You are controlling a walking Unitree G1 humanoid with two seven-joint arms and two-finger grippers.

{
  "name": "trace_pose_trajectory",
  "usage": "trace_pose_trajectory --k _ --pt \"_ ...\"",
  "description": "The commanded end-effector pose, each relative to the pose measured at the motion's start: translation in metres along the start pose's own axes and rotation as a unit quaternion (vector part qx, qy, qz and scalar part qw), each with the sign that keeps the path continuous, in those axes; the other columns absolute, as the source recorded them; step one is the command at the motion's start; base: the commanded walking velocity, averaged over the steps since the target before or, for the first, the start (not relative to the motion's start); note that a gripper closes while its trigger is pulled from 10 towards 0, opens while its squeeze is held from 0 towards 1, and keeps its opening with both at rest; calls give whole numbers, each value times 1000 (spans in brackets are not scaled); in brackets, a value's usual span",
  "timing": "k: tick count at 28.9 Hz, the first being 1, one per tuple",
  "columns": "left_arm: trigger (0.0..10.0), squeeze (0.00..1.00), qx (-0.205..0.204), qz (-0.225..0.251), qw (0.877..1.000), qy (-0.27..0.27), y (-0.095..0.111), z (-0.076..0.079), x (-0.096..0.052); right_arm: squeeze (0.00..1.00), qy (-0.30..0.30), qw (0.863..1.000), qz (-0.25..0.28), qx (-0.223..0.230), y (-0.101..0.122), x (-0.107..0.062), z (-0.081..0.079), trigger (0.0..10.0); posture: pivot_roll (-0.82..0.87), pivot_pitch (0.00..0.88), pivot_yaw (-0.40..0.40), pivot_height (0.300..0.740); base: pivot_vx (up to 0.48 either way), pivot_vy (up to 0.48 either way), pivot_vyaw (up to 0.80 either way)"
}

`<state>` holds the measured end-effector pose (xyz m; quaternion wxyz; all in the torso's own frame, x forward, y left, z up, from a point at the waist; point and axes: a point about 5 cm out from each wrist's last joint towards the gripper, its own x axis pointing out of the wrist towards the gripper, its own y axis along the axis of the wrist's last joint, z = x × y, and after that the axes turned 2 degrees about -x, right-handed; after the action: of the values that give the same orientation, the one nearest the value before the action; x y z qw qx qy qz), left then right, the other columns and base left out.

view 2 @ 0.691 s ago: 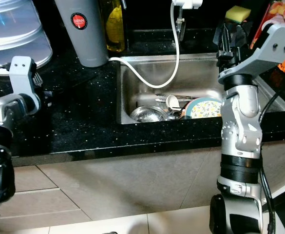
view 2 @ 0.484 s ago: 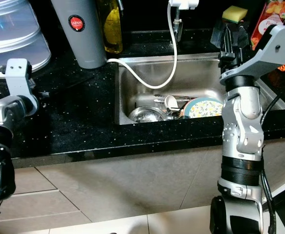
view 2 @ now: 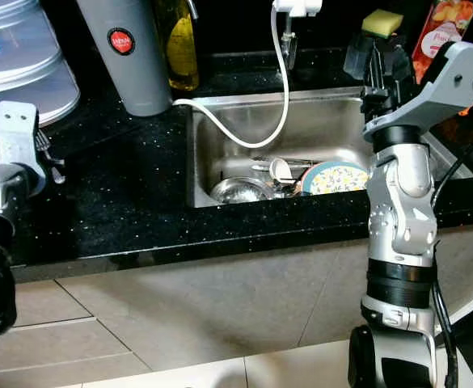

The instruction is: Kitchen organization

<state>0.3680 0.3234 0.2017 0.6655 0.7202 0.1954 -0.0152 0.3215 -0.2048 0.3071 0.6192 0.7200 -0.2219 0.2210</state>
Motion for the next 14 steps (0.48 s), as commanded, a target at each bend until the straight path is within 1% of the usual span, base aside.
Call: trace_pose_trajectory --k 1,3,4,7,8,9,10,11,12,14 --pt "10000 0 -45 -57 997 -21 -28 -1 0 0 11 1000 -2 3 0 2 -6 10000 117 0 32 740 0 0 0" --pt "10000 0 -73 -67 994 -39 -34 3 1 0 14 1000 -2 4 -1 3 -7 10000 119 0 27 740 0 0 0" --pt "10000 0 -73 -67 994 -39 -34 3 1 0 14 1000 -2 4 -1 3 -7 10000 119 0 27 740 0 0 0" --pt "9843 0 -110 -74 989 -63 -37 8 1 0 17 1000 -2 5 -1 4 -9 10000 119 0 27 740 0 0 0" --pt "4392 0 -127 -78 986 -75 -38 11 1 0 17 1000 -2 5 0 4 -9 10000 117 0 20 740 0 0 0" --pt "4392 0 -140 -80 984 -82 -39 12 1 0 17 1000 -2 5 0 5 -9 10000 117 0 20 740 0 0 0" --pt "4392 0 -140 -80 984 -82 -39 12 1 0 17 1000 -2 5 0 5 -9 10000 117 0 20 740 0 0 0" --pt "1294 0 -146 -84 982 -88 -41 15 2 0 17 1000 -2 5 0 5 -9 10000 114 0 19 740 0 0 0" --pt "0 0 -147 -88 981 -95 -42 18 2 0 17 1000 -1 4 1 5 -8 10000 114 0 19 740 0 0 0" --pt "0 0 -147 -88 981 -95 -42 18 2 0 17 1000 -1 4 1 5 -8 10000 114 0 19 740 0 0 0"
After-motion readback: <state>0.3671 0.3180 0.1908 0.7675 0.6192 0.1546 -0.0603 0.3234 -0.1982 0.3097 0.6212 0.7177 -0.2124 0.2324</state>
